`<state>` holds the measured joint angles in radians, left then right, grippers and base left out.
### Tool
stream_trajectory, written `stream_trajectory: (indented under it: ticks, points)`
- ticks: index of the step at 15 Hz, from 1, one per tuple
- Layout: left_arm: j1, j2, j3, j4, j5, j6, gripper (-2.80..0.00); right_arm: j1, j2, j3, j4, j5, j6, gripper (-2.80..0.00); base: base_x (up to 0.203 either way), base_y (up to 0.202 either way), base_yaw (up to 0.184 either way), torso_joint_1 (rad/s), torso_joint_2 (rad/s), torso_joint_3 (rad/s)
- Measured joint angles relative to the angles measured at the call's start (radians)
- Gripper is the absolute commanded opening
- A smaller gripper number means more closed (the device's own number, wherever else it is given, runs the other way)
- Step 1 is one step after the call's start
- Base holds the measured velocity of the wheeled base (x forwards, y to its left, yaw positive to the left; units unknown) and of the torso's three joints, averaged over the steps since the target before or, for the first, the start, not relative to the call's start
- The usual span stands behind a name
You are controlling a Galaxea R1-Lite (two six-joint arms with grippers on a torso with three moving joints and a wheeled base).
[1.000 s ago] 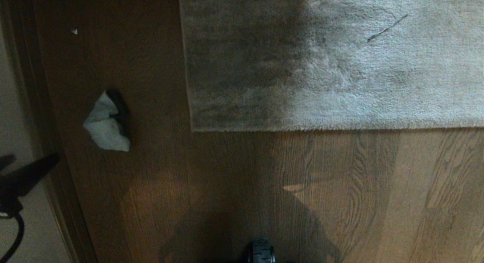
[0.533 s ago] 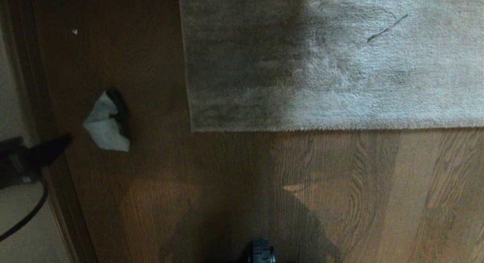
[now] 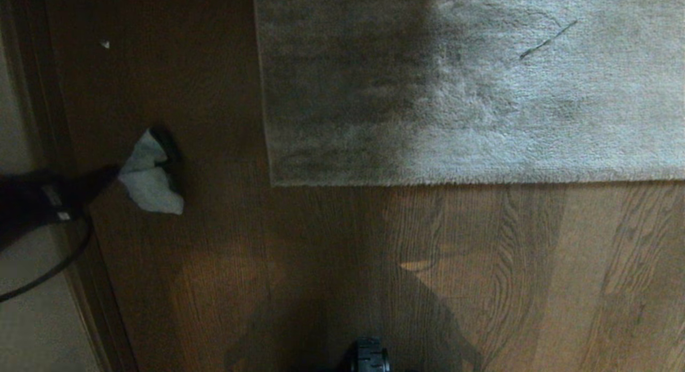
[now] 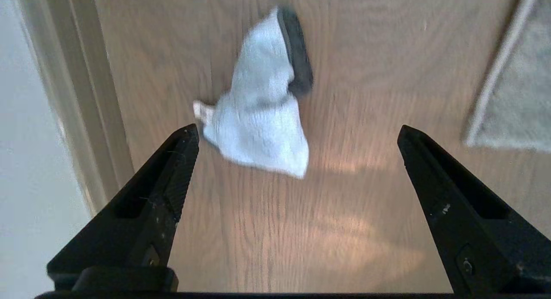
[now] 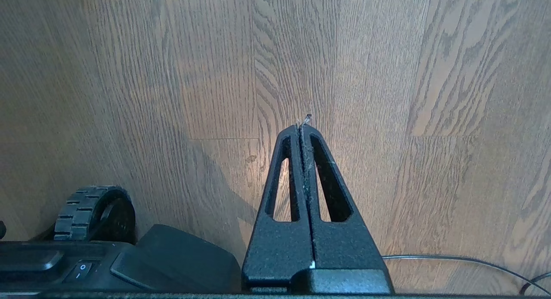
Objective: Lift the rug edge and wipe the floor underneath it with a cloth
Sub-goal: Pick up the rag
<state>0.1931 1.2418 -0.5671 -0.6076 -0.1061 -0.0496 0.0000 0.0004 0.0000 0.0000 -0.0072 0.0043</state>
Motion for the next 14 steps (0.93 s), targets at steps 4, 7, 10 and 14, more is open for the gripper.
stream_trajectory:
  ticks: [4, 7, 10, 14]
  points:
    - [0.007, 0.063, -0.018, -0.067, -0.031, 0.0, 0.0, 0.0, 0.0, 0.0, 0.0, 0.0, 0.0, -2.8, 0.0, 0.0, 0.0, 0.0, 0.0, 0.0]
    - [0.019, 0.088, -0.026, -0.096, -0.037, 0.0, 0.0, 0.0, 0.0, 0.0, 0.0, -0.001, 0.0, -2.8, 0.0, 0.0, 0.0, 0.0, 0.0, 0.0]
    - [0.036, 0.109, -0.028, -0.124, -0.039, 0.0, 0.0, 0.0, 0.0, 0.0, 0.0, 0.0, 0.0, -2.8, 0.0, 0.0, 0.0, 0.0, 0.0, 0.0]
    - [0.091, 0.131, -0.028, -0.145, -0.039, 0.001, 0.0, 0.0, 0.0, 0.0, 0.0, 0.0, 0.0, -2.8, 0.0, 0.0, 0.0, 0.0, 0.0, 0.0]
